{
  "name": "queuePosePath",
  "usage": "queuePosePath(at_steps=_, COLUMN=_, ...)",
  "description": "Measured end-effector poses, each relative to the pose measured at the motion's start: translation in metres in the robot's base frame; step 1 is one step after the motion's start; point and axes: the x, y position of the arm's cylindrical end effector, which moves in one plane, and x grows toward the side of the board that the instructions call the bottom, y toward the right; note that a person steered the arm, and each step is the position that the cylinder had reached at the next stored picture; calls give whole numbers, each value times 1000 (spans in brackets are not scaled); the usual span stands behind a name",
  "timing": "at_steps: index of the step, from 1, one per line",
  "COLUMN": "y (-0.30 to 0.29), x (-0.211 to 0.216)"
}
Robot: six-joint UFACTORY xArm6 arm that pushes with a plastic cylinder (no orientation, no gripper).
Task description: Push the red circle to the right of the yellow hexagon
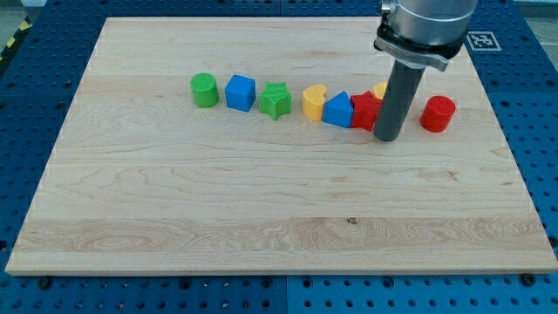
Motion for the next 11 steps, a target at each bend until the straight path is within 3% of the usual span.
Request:
queuePosePath(at_steps=2, y=7, x=-12)
queuePosePath(at_steps=3, y=36, x=12)
queuePosePath(at_steps=4, y=94, x=40)
queuePosePath(at_steps=5, y=173, x=48)
queuePosePath(at_steps=6, y=209, x=39)
queuePosePath(at_steps=8, y=195, x=25)
queuePosePath(at_steps=11, y=123, x=0)
